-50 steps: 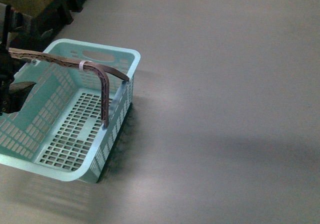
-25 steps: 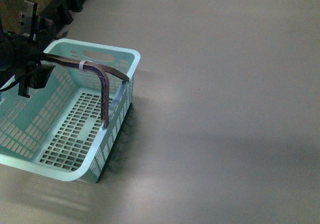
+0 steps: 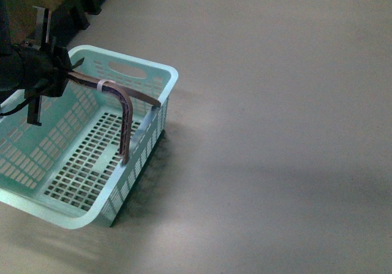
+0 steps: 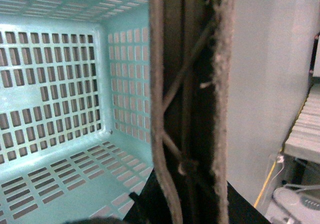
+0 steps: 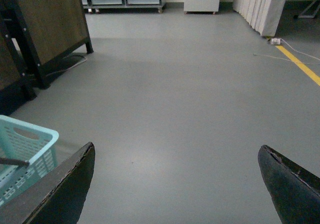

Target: Pick lemon and mango into basket

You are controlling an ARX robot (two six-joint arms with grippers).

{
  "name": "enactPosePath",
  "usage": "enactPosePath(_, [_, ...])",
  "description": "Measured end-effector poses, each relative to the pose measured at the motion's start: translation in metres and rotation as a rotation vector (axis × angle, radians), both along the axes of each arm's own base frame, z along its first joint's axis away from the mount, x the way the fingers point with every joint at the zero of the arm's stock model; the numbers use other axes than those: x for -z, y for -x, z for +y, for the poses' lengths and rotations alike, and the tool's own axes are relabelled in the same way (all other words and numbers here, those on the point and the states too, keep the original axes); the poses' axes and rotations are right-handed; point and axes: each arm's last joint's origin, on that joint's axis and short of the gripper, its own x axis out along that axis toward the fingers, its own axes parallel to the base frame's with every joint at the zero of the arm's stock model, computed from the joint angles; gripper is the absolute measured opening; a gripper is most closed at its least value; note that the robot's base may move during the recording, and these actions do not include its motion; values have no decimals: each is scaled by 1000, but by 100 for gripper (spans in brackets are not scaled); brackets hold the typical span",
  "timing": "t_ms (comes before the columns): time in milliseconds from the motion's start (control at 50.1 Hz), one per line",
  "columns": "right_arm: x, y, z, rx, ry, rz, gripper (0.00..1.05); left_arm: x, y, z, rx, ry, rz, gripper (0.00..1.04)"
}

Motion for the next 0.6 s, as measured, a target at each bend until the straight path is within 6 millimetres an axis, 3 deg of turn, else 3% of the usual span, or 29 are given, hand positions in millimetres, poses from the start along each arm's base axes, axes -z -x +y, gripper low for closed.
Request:
enactPosePath(180, [0, 0, 0, 0, 0, 0, 96, -17, 22, -1, -8, -3, 9, 6])
enactPosePath(299, [0, 0, 0, 0, 0, 0, 96, -42, 43, 3, -22, 12, -8, 6])
enactPosePath(439, [0, 0, 0, 0, 0, 0, 96, -89, 75, 11, -44, 47, -77, 6])
enactPosePath(599, [0, 0, 0, 0, 0, 0, 96, -162, 122, 22, -92, 123, -184, 6])
